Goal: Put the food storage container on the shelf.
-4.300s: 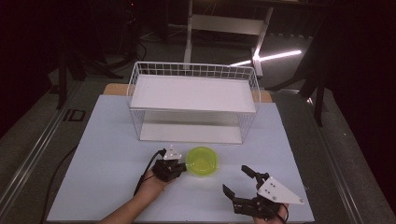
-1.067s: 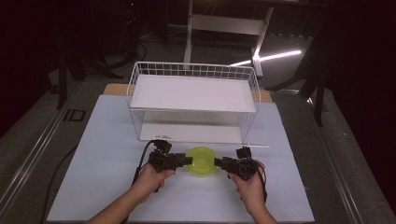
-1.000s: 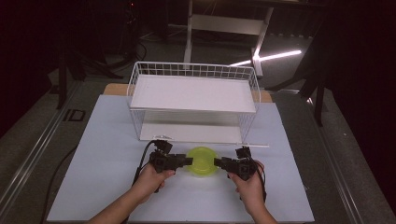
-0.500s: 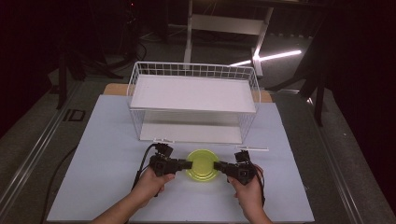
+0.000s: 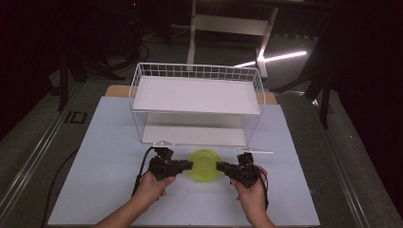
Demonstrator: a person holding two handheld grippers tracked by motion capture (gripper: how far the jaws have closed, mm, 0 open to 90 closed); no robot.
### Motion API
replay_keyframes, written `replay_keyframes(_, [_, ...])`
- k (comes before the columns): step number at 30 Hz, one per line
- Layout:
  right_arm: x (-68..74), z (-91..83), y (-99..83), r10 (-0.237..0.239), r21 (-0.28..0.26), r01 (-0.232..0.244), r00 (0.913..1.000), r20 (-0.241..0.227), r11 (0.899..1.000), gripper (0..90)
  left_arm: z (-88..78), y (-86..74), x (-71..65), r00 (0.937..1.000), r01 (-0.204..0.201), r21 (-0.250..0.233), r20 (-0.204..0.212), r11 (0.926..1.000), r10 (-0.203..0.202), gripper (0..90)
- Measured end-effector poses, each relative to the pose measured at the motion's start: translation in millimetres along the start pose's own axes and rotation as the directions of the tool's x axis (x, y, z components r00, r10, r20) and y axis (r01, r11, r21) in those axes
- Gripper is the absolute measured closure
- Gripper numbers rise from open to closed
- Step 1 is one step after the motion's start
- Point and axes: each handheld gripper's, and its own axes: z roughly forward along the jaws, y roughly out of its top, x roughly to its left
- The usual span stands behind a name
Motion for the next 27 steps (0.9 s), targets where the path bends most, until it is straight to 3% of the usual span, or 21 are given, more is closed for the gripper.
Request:
replay_keyframes(8, [11.8,7.5,14.8,-0.018,-0.035,0.019,0.9998,0.006,0.999,80.1,-12.1,9.9,3.9,0.998,-0.015,-0.055,-0.061,0.9984,0.012,81.0])
replay_keyframes(14, [20.4,18.7,25.6,-0.044,-0.051,0.045,0.9986,0.03,0.998,80.0,-15.5,13.4,13.0,0.9949,0.0,-0.081,-0.1,0.9967,-0.008,81.0])
replay_keyframes(20, [19.7,30.9,31.0,-0.035,-0.057,0.037,0.9988,0.036,0.998,80.0,-13.0,16.9,21.2,0.9909,0.001,-0.089,-0.134,0.9961,-0.013,80.9])
replay_keyframes(22, [19.6,36.2,34.1,-0.053,-0.066,0.056,0.9975,0.046,0.996,79.9,-11.3,19.3,25.0,0.9888,-0.011,-0.095,-0.149,0.9954,-0.004,80.8])
replay_keyframes(27, [17.6,42.9,39.6,-0.059,-0.076,0.063,0.9967,0.055,0.995,79.8,-7.7,22.4,32.8,0.9881,-0.02,-0.116,-0.154,0.9931,0.002,80.8])
